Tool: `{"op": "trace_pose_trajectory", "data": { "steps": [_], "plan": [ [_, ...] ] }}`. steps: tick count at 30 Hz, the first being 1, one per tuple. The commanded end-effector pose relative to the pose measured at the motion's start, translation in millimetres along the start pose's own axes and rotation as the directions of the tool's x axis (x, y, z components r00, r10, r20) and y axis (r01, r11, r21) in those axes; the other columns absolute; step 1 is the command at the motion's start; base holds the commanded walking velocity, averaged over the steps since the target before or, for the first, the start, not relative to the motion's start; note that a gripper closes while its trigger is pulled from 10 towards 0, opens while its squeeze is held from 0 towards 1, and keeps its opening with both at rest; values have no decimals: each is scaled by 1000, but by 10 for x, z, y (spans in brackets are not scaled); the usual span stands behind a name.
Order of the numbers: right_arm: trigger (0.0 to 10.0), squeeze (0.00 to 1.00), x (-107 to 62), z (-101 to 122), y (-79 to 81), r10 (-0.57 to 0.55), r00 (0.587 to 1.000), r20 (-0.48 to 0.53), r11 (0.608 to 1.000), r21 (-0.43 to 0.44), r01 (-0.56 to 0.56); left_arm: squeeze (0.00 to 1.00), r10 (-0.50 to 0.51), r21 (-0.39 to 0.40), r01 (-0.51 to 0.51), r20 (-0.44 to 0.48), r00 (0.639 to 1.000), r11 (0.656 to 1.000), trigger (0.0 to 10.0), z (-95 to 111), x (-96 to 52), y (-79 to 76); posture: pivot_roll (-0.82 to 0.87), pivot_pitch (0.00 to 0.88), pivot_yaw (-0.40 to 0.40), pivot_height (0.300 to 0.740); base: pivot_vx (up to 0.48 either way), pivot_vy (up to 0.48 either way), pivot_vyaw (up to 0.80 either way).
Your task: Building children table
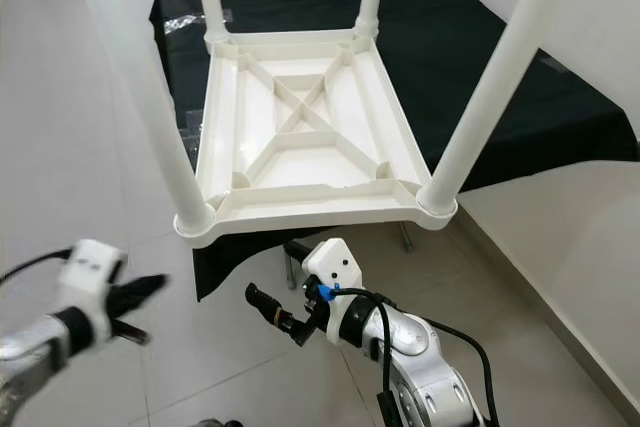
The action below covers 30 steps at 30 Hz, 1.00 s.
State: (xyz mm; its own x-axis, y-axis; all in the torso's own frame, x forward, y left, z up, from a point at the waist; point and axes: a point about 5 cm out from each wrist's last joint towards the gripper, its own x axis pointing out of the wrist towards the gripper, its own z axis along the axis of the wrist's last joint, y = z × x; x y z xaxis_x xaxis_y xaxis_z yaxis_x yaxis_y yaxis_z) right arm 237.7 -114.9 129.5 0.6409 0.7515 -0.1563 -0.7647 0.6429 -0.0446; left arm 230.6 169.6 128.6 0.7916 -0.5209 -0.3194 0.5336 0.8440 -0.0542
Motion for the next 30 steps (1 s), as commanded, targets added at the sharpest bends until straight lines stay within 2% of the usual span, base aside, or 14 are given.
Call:
{"op": "trace_pose_trajectory", "data": {
  "steps": [1,7,9,11,13,14,15,16,18,20,23,27,28,30],
  "plan": [
    [10000,0,-5,-9,9,2,1000,-4,1000,14,-2,0,-16,0,16,12,1000,1000,10000,11,12,-16,-31,172,8,740,0,0,0],
    [10000,0,-9,-5,12,2,1000,-4,1000,14,-1,0,45,44,-48,71,997,998,10000,148,83,127,-33,174,8,740,0,0,0],
    [10000,0,-13,0,18,2,1000,-3,1000,16,-2,0,153,84,-163,116,981,983,10000,239,130,306,-39,179,12,740,0,0,0],
    [10000,0,-13,0,18,2,1000,-3,1000,16,-2,0,153,84,-163,116,981,983,10000,239,130,306,-39,179,12,740,0,0,0],
    [10000,0,-16,5,24,3,1000,-1,1000,17,-3,0,238,100,-254,152,959,962,10000,298,150,443,-42,180,10,740,0,0,0],
    [10000,0,-16,5,24,3,1000,-1,1000,17,-3,0,238,100,-254,152,959,962,10000,298,150,443,-42,180,10,740,0,0,0],
    [10000,0,-19,7,26,2,1000,-1,1000,17,-2,0,287,103,-309,182,940,946,10000,341,162,544,-43,183,8,740,0,0,0],
    [10000,0,-19,7,26,2,1000,-1,1000,17,-2,0,287,103,-309,182,940,946,10000,341,162,544,-43,183,8,740,0,0,0],
    [10000,0,-26,11,31,3,1000,-1,1000,17,-3,0,359,110,-393,241,902,913,10000,445,181,744,-47,185,4,740,0,0,0],
    [10000,0,-26,11,31,3,1000,-1,1000,17,-3,0,359,110,-393,241,902,913,10000,445,181,744,-47,185,4,740,0,0,0],
    [10000,0,-43,15,35,1,1000,-4,1000,15,-1,0,395,162,-456,305,867,875,10000,622,167,951,-61,189,-1,740,0,0,0],
    [10000,0,-71,18,39,0,1000,-5,1000,15,0,0,467,197,-554,357,809,809,10000,819,29,1227,-72,195,-6,740,0,0,0],
    [10000,0,-71,18,39,0,1000,-5,1000,15,0,0,467,197,-554,357,809,809,10000,819,29,1227,-72,195,-6,740,0,0,0],
    [10000,0,-78,19,39,-1,1000,-6,1000,15,1,0,512,205,-606,372,774,768,10000,886,-70,1390,-72,195,-6,740,0,0,0]
  ]
}}
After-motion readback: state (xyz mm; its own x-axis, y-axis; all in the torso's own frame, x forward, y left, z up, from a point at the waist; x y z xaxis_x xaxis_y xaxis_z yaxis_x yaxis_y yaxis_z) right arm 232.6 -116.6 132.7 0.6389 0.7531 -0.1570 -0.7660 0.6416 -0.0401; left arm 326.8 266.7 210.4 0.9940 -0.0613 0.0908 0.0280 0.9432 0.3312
